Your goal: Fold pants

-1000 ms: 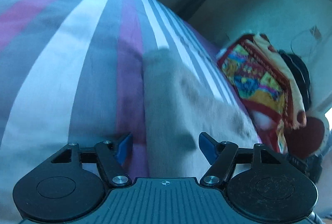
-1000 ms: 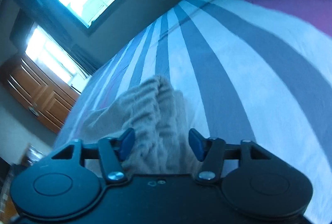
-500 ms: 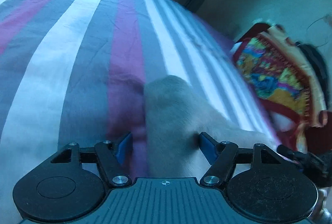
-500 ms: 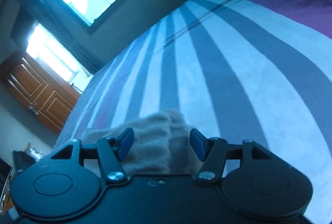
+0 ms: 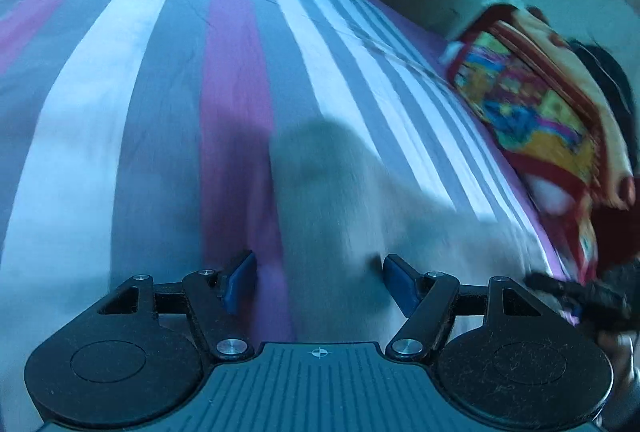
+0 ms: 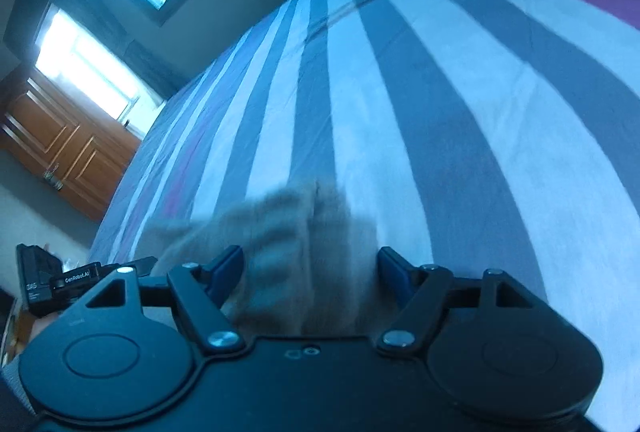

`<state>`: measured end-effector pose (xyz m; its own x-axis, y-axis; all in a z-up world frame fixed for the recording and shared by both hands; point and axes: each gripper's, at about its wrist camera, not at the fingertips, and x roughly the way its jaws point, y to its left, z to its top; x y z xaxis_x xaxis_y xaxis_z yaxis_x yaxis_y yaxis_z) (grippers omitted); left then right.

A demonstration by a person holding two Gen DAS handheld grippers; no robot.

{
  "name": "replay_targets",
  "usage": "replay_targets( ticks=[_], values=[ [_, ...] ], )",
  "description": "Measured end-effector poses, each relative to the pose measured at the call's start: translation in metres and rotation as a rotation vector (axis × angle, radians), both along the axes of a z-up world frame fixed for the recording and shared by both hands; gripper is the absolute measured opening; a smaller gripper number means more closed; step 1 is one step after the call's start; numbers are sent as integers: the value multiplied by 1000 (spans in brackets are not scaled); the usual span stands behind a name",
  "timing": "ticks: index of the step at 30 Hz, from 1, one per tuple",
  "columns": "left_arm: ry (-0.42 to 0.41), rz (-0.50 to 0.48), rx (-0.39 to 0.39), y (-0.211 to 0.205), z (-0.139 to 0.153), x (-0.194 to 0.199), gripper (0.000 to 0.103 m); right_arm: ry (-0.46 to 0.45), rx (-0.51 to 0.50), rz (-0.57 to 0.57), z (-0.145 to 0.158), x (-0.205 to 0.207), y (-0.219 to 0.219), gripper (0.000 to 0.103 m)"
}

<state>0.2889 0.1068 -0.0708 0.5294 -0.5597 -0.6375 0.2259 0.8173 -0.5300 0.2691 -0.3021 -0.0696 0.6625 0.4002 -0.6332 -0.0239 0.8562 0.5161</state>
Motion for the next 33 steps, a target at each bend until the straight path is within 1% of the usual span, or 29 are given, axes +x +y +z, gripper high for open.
replay_targets(
  ticks=[2,4,6,7,9,11,13,16,18,20,21,23,27,30,31,33],
  values=[
    [2,-6,-13,6,-1,-28,65,-1,11,8,0,-19,-1,72],
    [1,2,-29,12,-1,-51,64,5,39,6,-2,-39,-3,73],
    [4,6,-43,15,-3,-72,63,10,91,-10,-5,-54,-6,73],
    [4,7,-45,15,-4,-81,63,11,113,-19,-6,-61,-7,75],
    [17,1,-89,16,-6,-96,62,9,126,-29,-5,-71,-6,76],
    [22,-3,-142,21,-11,-107,62,20,126,-25,-7,-71,-5,77],
    [31,14,-204,27,-16,-112,62,22,135,-11,-6,-73,-6,77],
    [49,33,-252,29,-24,-109,62,36,218,-42,-9,-68,-20,74],
    [53,27,-264,26,-29,-103,57,49,250,-55,-18,-69,-28,73],
    [68,22,-291,26,-35,-94,49,54,283,-51,-24,-64,-31,77],
    [76,19,-306,25,-38,-89,48,53,295,-43,-24,-62,-32,78],
    [82,7,-329,25,-43,-81,45,38,313,1,-23,-57,-31,84],
    [94,-15,-381,26,-50,-64,41,11,281,76,-19,-45,-26,83],
    [98,-40,-399,24,-54,-52,38,3,328,107,-24,-30,-29,77],
    [96,-49,-398,20,-54,-45,38,4,334,119,-25,-25,-29,74],
    [86,-67,-383,12,-54,-34,38,12,329,151,-28,-14,-25,73]
  ],
)
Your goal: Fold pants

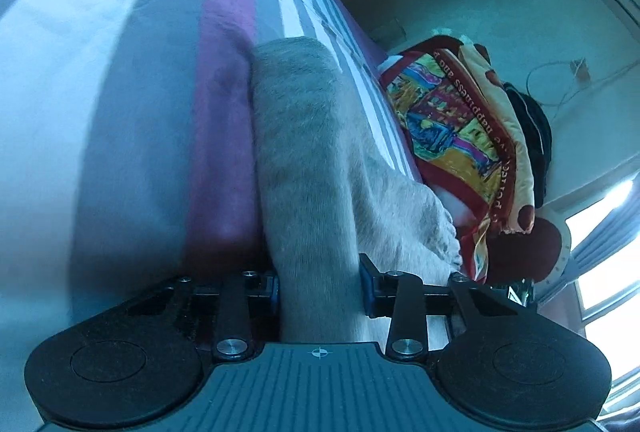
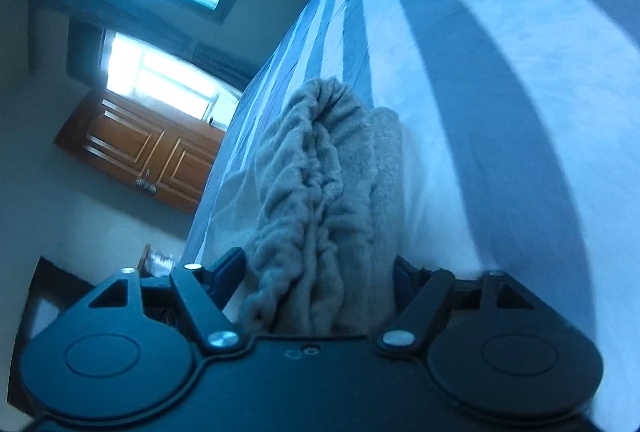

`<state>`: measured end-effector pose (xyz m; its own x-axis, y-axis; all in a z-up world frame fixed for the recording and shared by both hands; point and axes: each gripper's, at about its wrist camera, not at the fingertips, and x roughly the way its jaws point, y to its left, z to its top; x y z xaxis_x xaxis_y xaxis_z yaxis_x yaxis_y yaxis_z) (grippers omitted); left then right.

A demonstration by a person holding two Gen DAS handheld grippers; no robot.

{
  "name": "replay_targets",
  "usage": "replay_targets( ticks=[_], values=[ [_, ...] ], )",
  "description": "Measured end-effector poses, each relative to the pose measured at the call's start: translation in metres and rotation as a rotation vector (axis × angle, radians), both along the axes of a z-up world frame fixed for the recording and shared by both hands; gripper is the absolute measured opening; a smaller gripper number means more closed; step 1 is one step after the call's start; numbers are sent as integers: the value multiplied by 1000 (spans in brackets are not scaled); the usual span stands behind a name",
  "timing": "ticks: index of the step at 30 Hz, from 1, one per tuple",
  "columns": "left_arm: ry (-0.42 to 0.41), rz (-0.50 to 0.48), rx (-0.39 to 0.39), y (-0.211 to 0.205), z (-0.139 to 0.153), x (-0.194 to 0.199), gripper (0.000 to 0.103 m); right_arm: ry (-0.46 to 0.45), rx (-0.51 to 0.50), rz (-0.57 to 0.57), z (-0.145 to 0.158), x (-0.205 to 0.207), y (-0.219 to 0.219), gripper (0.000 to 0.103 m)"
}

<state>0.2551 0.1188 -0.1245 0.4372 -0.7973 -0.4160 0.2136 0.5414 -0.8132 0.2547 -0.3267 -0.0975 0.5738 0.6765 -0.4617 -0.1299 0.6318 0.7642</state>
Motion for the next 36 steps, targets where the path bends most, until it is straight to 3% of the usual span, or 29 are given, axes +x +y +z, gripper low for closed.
replay_targets(
  ticks=[6,10,19,27,32,36],
  values=[
    [-56,-46,78,-17,8,18,33,-17,-64,91,5,27,24,69],
    [-90,-51,103,-17,13,17,31,-16,-45,65,3,26,20,60],
    [-163,-31,166,-16,27,1,27,10,-88,31,17,22,31,57],
    [-260,6,128,-1,82,-11,25,-70,-43,69,58,20,49,52],
    [-287,68,122,23,116,15,25,-143,-11,136,95,57,63,52],
    [-267,115,142,40,119,46,25,-162,-32,197,111,105,81,52]
  ],
)
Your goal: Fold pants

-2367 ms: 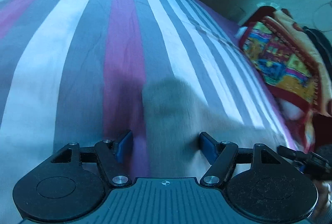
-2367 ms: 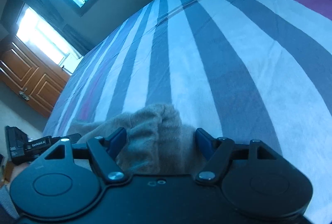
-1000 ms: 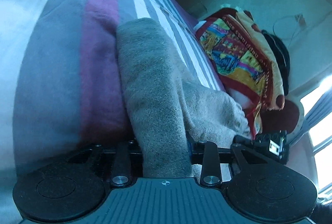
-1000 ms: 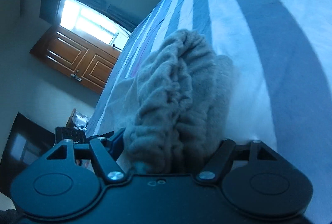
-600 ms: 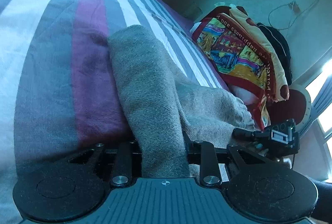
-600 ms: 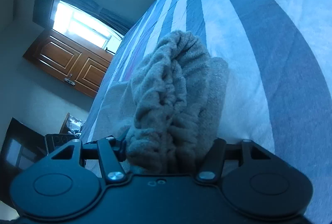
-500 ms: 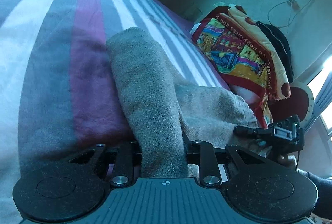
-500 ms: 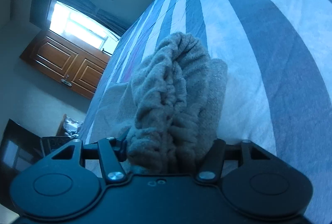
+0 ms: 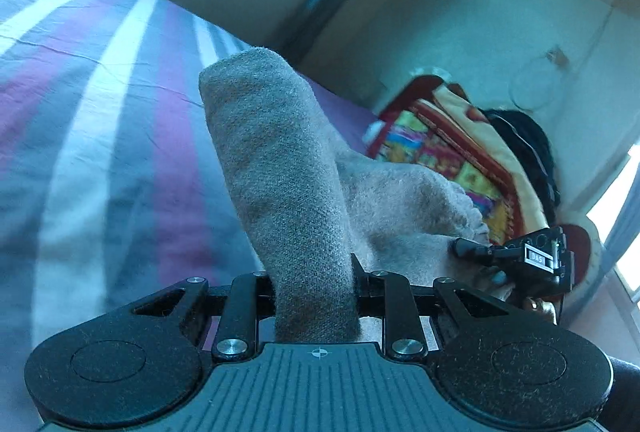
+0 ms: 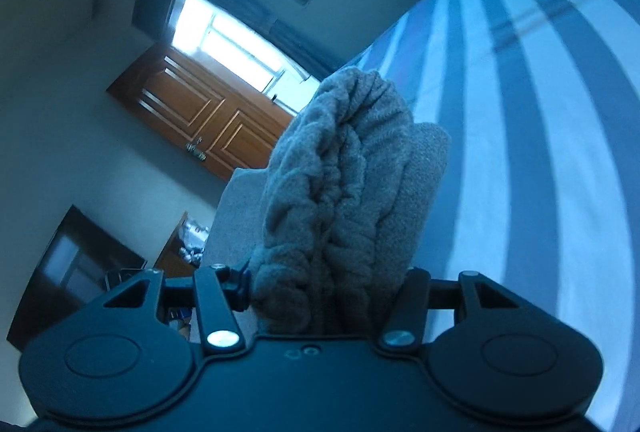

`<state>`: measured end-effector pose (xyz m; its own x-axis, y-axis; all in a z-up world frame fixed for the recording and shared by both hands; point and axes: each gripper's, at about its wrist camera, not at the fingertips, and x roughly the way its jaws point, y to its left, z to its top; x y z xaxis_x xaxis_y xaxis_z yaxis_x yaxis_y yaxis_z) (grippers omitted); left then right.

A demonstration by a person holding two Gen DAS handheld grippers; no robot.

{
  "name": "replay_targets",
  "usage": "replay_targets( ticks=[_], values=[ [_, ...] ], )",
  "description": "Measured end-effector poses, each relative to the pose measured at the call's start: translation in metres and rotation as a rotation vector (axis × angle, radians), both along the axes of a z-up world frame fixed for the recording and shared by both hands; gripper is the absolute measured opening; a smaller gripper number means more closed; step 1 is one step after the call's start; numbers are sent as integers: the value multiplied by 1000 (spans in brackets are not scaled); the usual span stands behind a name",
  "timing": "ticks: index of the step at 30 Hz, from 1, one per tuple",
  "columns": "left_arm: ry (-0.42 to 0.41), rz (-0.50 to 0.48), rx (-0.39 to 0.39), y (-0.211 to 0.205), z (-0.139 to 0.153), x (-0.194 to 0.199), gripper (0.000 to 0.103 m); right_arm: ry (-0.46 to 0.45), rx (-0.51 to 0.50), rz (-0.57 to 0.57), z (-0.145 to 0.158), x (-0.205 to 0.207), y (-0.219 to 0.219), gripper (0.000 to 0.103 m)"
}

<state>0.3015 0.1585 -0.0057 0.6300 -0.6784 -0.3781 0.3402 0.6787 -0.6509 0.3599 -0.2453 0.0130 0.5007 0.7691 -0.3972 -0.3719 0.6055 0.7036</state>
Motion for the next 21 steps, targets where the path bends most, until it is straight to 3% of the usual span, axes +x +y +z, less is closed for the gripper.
replay_targets(
  ticks=[6,12,17,21],
  values=[
    [52,42,28,8,-24,57,25,33,-12,45,-12,73,18,52],
    [110,43,9,3,-65,98,25,100,8,44,-48,111,12,52],
    [162,57,-89,10,-111,112,26,161,36,29,-82,128,-1,53],
    [144,55,-162,12,-136,110,30,179,49,42,-104,128,-10,53]
  ],
)
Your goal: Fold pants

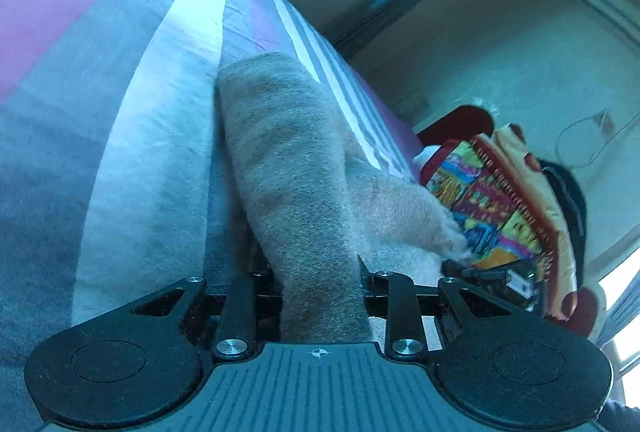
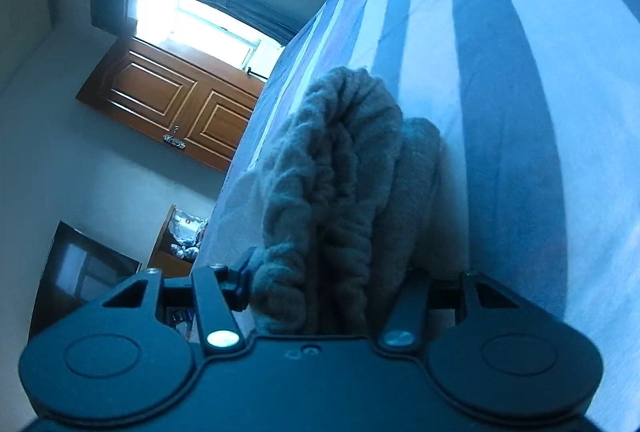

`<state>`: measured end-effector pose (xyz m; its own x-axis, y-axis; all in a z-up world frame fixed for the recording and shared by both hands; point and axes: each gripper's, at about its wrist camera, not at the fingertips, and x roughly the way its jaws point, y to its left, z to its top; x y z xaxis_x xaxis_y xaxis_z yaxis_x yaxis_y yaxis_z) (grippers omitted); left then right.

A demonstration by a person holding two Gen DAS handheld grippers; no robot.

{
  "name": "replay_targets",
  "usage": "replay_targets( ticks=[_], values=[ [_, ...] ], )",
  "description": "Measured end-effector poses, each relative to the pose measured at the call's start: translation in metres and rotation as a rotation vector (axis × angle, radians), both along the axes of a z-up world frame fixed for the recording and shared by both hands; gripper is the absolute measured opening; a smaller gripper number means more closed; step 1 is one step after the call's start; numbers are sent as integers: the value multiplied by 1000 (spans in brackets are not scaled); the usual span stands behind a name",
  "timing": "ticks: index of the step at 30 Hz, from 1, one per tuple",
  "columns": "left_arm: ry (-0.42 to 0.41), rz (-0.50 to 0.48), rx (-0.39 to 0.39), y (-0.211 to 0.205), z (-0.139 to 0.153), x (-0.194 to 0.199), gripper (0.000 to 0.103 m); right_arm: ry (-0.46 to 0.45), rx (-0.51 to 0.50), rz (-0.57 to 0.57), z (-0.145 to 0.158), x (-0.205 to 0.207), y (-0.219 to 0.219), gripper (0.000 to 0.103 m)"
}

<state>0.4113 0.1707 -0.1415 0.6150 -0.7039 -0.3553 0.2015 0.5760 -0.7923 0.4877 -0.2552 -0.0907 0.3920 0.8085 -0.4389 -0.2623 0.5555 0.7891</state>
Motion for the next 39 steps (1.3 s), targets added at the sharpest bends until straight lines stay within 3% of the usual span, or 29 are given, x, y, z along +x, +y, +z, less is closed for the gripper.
replay_targets(
  ticks=[6,11,15,16,18,20,24,26,28,30,32,34,36,37,39],
  values=[
    [-1,14,-24,-2,-8,0,30,-19,18,-1,-9,-3,-2,54],
    [60,56,-85,9,-9,-12,32,13,12,3,-4,2,-4,54],
    [112,103,-106,22,-5,-38,41,56,7,-20,5,-9,-23,57],
    [113,118,-111,25,0,-49,46,64,5,-36,7,-13,-30,60],
    [88,107,-141,26,9,-68,71,87,1,-90,18,-29,-46,67],
    [109,94,-123,20,8,-76,72,66,32,-107,31,-49,-57,93],
    [115,89,-10,-4,12,-82,72,102,14,-109,27,-67,-52,95],
    [115,79,34,-11,14,-82,67,92,-64,-103,26,-72,-40,89],
    [137,61,54,-11,12,-81,50,90,-105,-80,26,-75,-28,82],
    [147,62,19,-4,8,-81,39,86,-135,-80,25,-75,-22,79],
    [147,61,-55,4,7,-82,26,92,-104,-90,24,-73,-25,62],
    [116,56,-119,10,12,-85,24,77,-53,-80,26,-76,-29,52],
    [80,31,-129,13,15,-87,24,49,27,-80,32,-81,-41,22],
    [100,34,-102,12,11,-86,24,40,53,-85,34,-83,-48,22],
    [151,43,-52,9,-2,-86,25,42,-19,-84,31,-83,-50,22]
  ],
)
